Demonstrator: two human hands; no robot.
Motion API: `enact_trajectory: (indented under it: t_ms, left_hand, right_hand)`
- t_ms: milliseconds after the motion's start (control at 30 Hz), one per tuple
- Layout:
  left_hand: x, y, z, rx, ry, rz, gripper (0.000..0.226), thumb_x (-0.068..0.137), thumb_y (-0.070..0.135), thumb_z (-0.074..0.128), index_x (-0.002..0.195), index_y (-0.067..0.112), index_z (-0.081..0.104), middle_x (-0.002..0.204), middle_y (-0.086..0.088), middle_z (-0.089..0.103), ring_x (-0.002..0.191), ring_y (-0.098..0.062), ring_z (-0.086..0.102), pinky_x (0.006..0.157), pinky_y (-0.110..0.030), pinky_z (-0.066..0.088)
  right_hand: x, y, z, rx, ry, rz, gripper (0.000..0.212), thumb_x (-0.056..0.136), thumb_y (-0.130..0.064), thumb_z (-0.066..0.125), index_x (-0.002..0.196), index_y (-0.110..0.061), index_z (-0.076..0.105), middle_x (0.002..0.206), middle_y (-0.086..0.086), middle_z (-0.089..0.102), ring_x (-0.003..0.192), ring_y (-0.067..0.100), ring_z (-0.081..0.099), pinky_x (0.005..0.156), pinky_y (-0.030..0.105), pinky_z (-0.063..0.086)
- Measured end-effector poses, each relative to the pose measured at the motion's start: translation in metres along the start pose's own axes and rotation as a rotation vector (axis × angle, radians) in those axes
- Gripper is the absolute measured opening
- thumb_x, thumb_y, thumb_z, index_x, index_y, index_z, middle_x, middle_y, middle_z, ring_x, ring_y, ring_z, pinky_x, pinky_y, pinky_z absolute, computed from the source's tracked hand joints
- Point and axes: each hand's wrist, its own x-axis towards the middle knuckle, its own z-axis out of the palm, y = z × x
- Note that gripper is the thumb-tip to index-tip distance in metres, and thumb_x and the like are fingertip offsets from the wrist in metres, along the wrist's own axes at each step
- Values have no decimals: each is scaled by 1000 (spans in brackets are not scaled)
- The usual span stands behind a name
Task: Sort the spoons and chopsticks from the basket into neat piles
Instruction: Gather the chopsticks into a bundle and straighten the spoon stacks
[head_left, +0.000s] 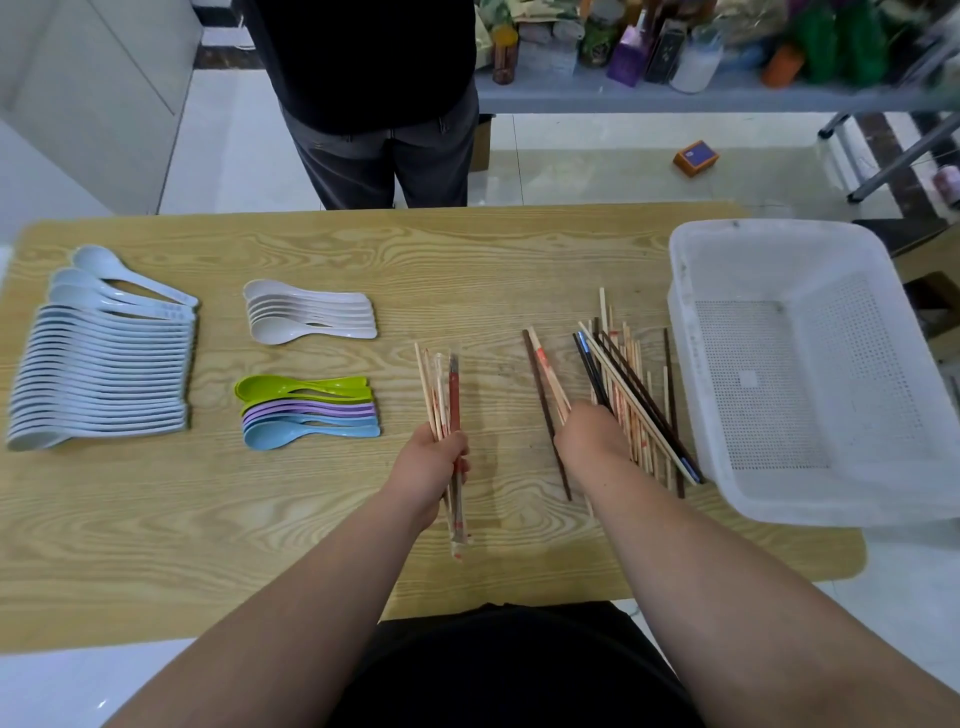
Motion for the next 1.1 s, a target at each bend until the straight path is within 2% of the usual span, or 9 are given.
enact_trajectory:
  t_ms: [100, 200, 300, 400, 533, 700, 833, 933, 1100]
  left_hand:
    - [-4, 2, 0, 0, 2, -6, 5, 94, 11, 59, 97, 11, 55, 84, -10, 57, 63, -19, 55, 63, -36, 48]
    - [-7, 3, 0, -10, 4, -4, 4, 95, 10, 58, 96, 10, 54, 83, -10, 56, 62, -19, 54, 62, -36, 48]
    - [-10, 6, -1, -27, 3, -9, 6, 95, 9, 59, 99, 8, 55, 85, -11, 59, 64, -20, 57, 63, -36, 49]
    - [-15, 13, 0, -60, -6, -19, 5, 94, 6, 59, 98, 7, 56, 88, -12, 63, 68, -20, 61, 63, -34, 50]
    - [-26, 26, 7, -98, -46, -9, 8, 95, -1, 57, 94, 7, 55, 84, -11, 61, 65, -18, 59, 58, -31, 47]
    - [-41, 38, 14, -220, -85, 40, 18, 98, 2, 49, 108, 2, 63, 92, -19, 71, 71, -25, 68, 57, -32, 54]
    - [-52, 42, 16, -266, -105, 121, 11, 100, 9, 55, 105, 5, 65, 89, -12, 72, 74, -18, 71, 64, -28, 57]
    - [-56, 42, 14, -255, -90, 115, 14, 99, 6, 58, 111, 3, 65, 92, -13, 73, 76, -18, 71, 61, -26, 56]
    - [-62, 44, 9, -232, -98, 113, 14, 99, 1, 54, 94, 6, 66, 86, -12, 72, 69, -17, 71, 60, -27, 57]
  right_hand:
    - [-4, -1, -2, -1, -8, 0, 27, 97, -4, 52, 122, -6, 63, 118, 15, 66, 108, 34, 64, 80, 35, 50]
    - [-6, 3, -7, 90, -10, 18, 29, 99, -2, 46, 122, -5, 64, 118, 16, 66, 105, 35, 64, 79, 35, 49]
    - [-13, 6, -14, 303, -30, -7, 22, 97, -9, 51, 114, -7, 66, 110, 14, 68, 83, 28, 59, 63, 28, 45]
    - [-32, 2, -21, 606, -107, -47, 14, 97, -19, 60, 110, -18, 66, 102, 6, 70, 78, 21, 65, 51, 24, 46]
    - [-68, -17, -20, 834, -281, -157, 6, 96, -20, 66, 102, -22, 66, 96, 2, 72, 86, 20, 69, 76, 44, 58]
    - [-101, -36, -17, 759, -238, -288, 3, 93, -22, 68, 93, -25, 67, 93, 11, 74, 75, 21, 63, 75, 50, 56]
    - [-119, -43, -29, 634, -165, -381, 8, 95, -29, 64, 96, -22, 67, 82, 4, 69, 67, 16, 59, 57, 31, 45]
    - [-128, -45, -32, 608, -157, -409, 11, 96, -28, 64, 85, -28, 61, 71, -5, 61, 60, 9, 54, 50, 23, 37]
    - [-138, -50, -24, 695, -147, -373, 16, 94, -29, 66, 81, -27, 56, 68, -3, 59, 58, 14, 53, 49, 28, 39]
